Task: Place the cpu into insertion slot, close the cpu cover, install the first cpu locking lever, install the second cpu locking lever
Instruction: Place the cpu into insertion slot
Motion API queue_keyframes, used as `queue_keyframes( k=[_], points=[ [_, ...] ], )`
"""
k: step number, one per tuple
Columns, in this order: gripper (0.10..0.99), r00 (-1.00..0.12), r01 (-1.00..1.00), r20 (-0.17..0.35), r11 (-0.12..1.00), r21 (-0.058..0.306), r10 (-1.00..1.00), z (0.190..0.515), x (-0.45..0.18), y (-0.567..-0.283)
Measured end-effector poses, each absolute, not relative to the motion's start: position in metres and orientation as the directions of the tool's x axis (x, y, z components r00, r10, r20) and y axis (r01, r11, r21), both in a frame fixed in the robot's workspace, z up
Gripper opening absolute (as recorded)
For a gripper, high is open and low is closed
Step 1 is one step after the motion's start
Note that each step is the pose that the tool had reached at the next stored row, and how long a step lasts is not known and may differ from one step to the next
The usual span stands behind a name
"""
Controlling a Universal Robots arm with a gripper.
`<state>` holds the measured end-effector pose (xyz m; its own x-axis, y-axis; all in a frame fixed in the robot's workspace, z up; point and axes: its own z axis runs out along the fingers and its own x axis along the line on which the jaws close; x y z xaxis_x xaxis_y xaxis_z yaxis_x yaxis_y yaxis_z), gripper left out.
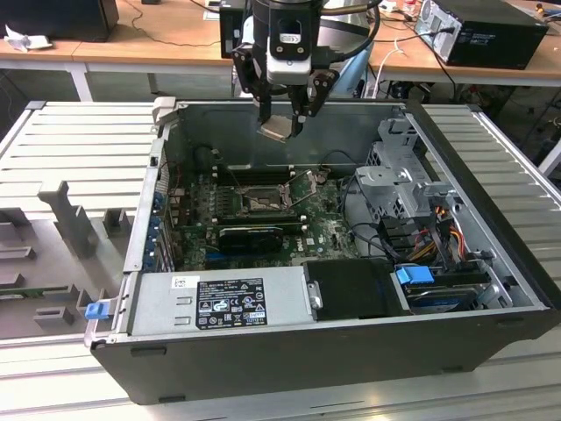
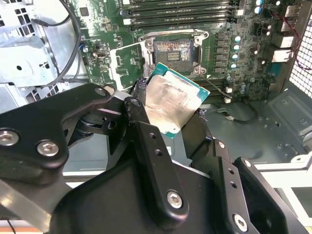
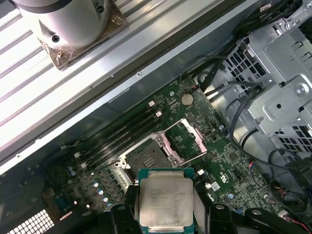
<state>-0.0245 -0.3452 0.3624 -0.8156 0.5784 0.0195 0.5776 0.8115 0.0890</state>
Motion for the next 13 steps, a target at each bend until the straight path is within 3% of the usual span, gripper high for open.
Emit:
queue_keyframes(
  k=[13],
  points=[
    [0.533, -0.782, 0.621, 0.019, 0.778, 0.089, 0.622, 0.3624, -0.0245, -0.3452]
  ],
)
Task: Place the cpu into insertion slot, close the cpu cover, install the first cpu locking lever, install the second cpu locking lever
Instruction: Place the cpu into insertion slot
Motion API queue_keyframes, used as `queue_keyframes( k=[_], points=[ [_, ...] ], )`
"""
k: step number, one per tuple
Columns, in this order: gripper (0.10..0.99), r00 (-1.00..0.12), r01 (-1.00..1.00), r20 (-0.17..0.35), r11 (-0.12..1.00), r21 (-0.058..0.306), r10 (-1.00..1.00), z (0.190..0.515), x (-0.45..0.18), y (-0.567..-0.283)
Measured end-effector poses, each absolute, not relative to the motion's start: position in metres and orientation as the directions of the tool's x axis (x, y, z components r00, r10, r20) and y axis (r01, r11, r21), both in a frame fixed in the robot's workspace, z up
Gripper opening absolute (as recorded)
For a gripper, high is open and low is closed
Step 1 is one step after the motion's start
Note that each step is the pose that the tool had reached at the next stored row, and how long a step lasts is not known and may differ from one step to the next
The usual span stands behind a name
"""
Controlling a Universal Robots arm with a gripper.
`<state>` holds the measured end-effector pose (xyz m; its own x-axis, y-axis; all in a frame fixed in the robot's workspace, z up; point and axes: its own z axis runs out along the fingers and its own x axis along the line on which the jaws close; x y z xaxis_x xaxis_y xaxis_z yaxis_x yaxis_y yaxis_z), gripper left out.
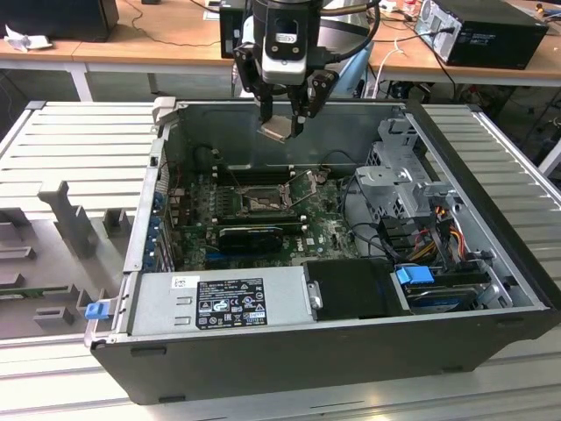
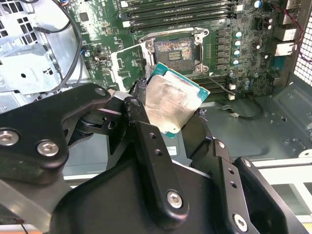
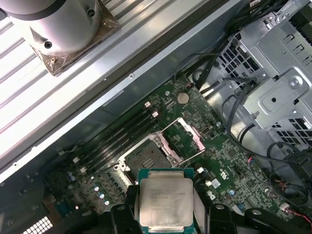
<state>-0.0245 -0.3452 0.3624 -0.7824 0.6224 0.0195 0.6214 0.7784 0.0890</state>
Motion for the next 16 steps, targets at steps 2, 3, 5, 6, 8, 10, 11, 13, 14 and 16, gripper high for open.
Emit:
queue_keyframes(
  k=[2, 3, 5, 6, 8, 10, 11, 13, 14, 16],
  points=[
    [0.533, -0.777, 0.628, 0.019, 0.773, 0.089, 0.629, 0.3624, -0.0245, -0.3452],
    [0.533, -0.776, 0.63, 0.019, 0.772, 0.089, 0.631, 0.3624, -0.0245, -0.3452],
    [0.533, -0.771, 0.635, 0.019, 0.767, 0.089, 0.636, 0.3624, -0.0245, -0.3452],
    [0.533, -0.769, 0.638, 0.019, 0.765, 0.089, 0.639, 0.3624, -0.0245, -0.3452],
    [0.533, -0.765, 0.642, 0.019, 0.761, 0.089, 0.643, 0.3624, -0.0245, -0.3452],
    [0.533, -0.762, 0.646, 0.019, 0.758, 0.089, 0.647, 0.3624, -0.0245, -0.3452],
    [0.533, -0.759, 0.65, 0.019, 0.755, 0.089, 0.651, 0.3624, -0.0245, -0.3452],
    [0.533, -0.753, 0.656, 0.019, 0.749, 0.089, 0.658, 0.3624, -0.0245, -0.3452],
    [0.533, -0.749, 0.661, 0.019, 0.746, 0.089, 0.662, 0.3624, -0.0245, -0.3452],
    [0.533, -0.736, 0.676, 0.019, 0.732, 0.089, 0.677, 0.3624, -0.0245, -0.3452]
  ],
)
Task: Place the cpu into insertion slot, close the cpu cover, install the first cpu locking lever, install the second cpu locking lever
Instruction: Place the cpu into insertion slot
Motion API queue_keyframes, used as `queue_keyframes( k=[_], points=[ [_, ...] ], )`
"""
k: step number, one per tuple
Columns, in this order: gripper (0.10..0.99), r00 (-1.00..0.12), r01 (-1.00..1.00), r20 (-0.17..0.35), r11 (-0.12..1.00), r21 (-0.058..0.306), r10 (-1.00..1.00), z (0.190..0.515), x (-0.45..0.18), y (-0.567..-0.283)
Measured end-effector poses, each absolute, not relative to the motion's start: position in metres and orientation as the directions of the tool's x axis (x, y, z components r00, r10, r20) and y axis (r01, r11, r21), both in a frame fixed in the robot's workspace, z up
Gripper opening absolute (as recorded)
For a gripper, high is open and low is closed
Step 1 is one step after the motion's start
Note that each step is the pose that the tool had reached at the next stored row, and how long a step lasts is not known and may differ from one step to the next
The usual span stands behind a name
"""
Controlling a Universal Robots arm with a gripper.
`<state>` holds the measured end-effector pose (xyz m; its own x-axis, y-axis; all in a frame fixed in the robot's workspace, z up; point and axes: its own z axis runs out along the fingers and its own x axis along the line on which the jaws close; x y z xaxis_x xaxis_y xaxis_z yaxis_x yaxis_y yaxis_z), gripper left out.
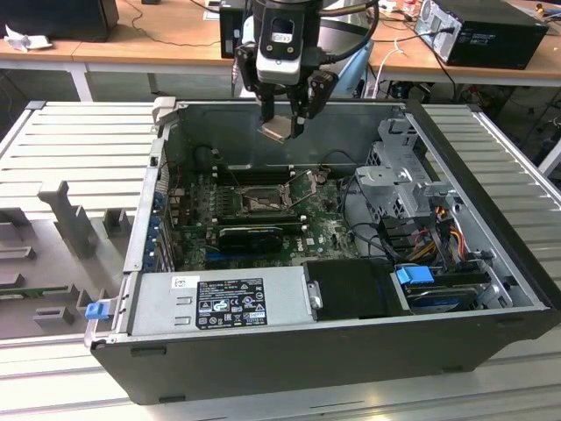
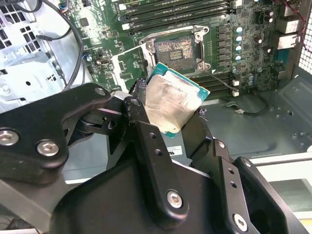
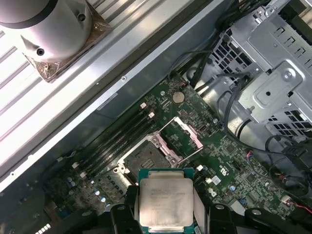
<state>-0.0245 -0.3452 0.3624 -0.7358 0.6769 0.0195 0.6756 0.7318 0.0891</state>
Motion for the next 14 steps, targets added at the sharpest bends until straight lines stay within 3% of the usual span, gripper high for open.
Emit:
queue_keyframes(
  k=[14],
  points=[
    [0.533, -0.597, 0.8, 0.019, 0.594, 0.089, 0.802, 0.3621, -0.0245, -0.3452]
  ],
)
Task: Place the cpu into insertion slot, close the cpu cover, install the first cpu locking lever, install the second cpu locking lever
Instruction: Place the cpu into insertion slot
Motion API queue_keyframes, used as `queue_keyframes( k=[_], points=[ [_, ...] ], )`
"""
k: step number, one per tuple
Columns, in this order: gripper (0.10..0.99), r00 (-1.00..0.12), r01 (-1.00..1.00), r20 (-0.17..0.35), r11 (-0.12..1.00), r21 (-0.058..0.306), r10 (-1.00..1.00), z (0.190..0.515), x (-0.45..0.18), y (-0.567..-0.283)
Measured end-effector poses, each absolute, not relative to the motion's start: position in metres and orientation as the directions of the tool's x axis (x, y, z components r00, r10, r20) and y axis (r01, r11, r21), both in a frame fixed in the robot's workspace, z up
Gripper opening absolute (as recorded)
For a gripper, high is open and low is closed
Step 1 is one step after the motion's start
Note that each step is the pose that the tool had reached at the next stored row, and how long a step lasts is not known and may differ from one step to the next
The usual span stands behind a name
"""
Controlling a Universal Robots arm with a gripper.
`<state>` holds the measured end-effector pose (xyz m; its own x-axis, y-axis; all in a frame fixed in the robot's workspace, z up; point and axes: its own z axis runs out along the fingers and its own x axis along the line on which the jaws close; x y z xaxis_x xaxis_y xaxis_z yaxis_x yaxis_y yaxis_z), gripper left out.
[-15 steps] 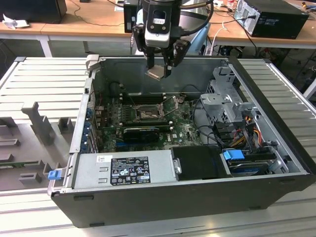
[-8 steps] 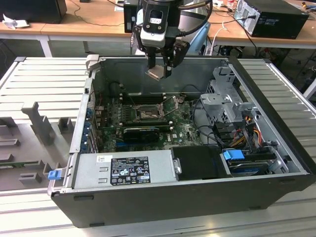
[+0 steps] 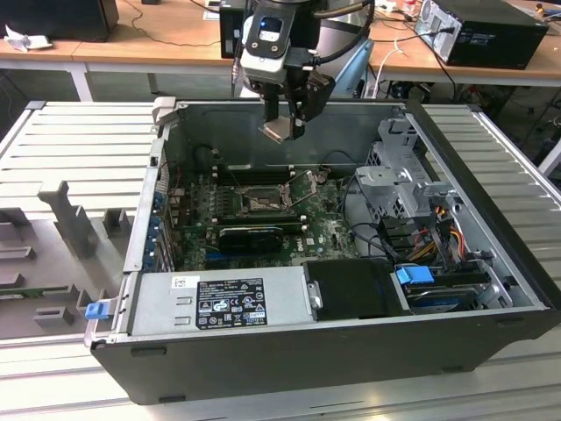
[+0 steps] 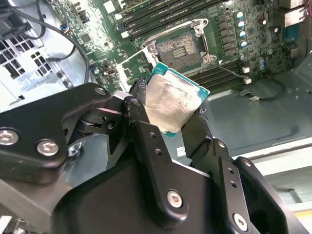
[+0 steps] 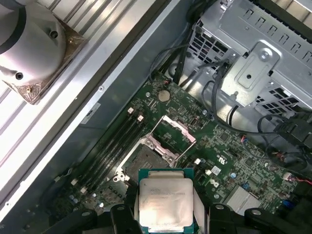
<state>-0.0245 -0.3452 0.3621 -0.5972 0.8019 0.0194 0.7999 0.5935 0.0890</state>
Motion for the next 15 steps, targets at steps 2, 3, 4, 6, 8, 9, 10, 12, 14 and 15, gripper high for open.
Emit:
queue_keyframes(
  k=[2, 3, 4, 6, 8, 9, 10, 12, 14, 15],
  points=[
    [0.533, -0.574, 0.816, 0.019, 0.571, 0.089, 0.818, 0.3621, -0.0245, -0.3452],
    [0.533, -0.561, 0.826, 0.019, 0.557, 0.089, 0.828, 0.3621, -0.0245, -0.3452],
    [0.533, -0.545, 0.836, 0.019, 0.541, 0.089, 0.838, 0.3621, -0.0245, -0.3452],
    [0.533, -0.519, 0.852, 0.019, 0.516, 0.089, 0.855, 0.3621, -0.0245, -0.3452],
    [0.533, -0.505, 0.86, 0.019, 0.502, 0.089, 0.863, 0.3622, -0.0245, -0.3452],
    [0.533, -0.495, 0.866, 0.019, 0.492, 0.089, 0.868, 0.3621, -0.0245, -0.3452],
    [0.533, -0.486, 0.871, 0.019, 0.483, 0.089, 0.874, 0.3621, -0.0245, -0.3452],
    [0.533, -0.47, 0.88, 0.019, 0.466, 0.089, 0.883, 0.3621, -0.0245, -0.3452],
    [0.533, -0.449, 0.891, 0.019, 0.446, 0.089, 0.893, 0.3621, -0.0245, -0.3452],
    [0.533, -0.444, 0.893, 0.019, 0.441, 0.089, 0.896, 0.3621, -0.0245, -0.3452]
  ],
)
